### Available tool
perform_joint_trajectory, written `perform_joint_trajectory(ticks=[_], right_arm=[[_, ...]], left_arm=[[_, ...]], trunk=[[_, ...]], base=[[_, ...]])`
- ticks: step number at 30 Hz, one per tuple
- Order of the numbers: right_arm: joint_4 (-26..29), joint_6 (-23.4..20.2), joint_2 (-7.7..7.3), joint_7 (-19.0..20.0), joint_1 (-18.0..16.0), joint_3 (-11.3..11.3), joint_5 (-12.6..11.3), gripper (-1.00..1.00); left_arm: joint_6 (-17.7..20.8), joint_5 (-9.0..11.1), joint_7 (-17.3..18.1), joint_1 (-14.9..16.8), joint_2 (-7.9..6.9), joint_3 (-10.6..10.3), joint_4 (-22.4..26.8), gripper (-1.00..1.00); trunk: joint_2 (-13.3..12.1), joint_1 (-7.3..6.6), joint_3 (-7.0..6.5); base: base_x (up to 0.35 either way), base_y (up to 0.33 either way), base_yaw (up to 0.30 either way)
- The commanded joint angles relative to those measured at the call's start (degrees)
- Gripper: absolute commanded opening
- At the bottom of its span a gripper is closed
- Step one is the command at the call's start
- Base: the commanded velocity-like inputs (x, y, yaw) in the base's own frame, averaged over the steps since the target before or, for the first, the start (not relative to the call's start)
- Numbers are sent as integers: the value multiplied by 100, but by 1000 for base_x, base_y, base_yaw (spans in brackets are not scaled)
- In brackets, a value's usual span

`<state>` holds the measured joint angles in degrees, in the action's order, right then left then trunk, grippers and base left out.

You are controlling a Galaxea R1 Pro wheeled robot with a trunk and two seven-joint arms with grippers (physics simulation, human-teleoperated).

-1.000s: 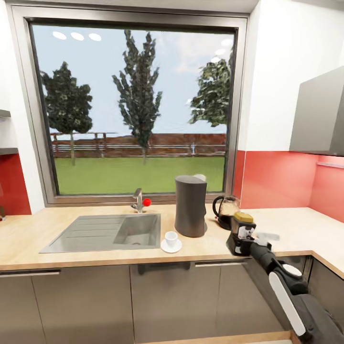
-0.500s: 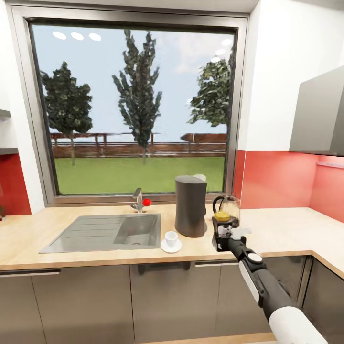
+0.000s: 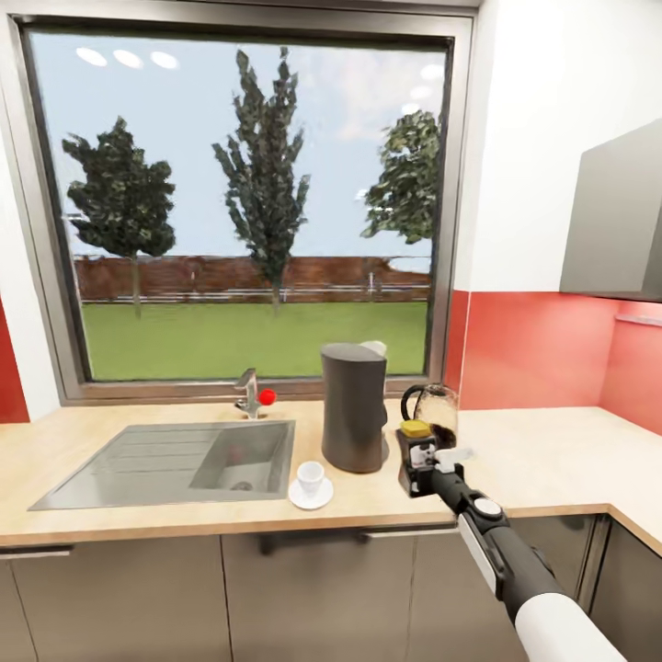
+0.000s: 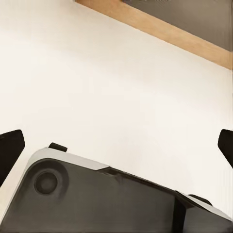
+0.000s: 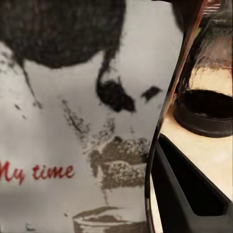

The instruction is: Set up a coffee station on the kitchen countertop: keep the coffee maker on the countertop, move the bottle of coffee from the kitchen shelf to the counter next to the coffee maker, place a paper coffee filter on top of the coffee maker, put the saucer next to the coffee maker with the coffee cup on the saucer, and place the electric kettle next to the coffee maker.

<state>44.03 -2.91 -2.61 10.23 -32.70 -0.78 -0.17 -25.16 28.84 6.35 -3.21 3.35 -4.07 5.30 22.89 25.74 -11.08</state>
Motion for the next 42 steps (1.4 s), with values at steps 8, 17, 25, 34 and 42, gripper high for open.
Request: perform_joint_trajectory(ticks=[8,17,25,34,42], right_arm=[[-11,-177,15,241,0,43,-43,-100],[-68,-304,208,-714,0,125,-387,-100],[-78,-265,511,-1302,0,76,-394,-100],[-397,13,602,-1471,0,-77,-357,-100],[-624,449,568,-1463,0,-544,-330,-100]], left_arm=[[-15,56,15,-2,-1,-41,-2,100],[-62,113,15,-1,-9,24,-2,100],[-84,195,15,-4,-19,60,-2,100],[-85,406,18,-4,-27,64,-2,100],[-85,421,24,-4,-19,49,-2,100]], trunk=[[2,5,0],[2,5,0],[2,5,0],[283,158,126],[604,334,270]], base=[[276,-225,0],[67,-60,0],[2,-2,0],[0,0,0],[0,0,0]])
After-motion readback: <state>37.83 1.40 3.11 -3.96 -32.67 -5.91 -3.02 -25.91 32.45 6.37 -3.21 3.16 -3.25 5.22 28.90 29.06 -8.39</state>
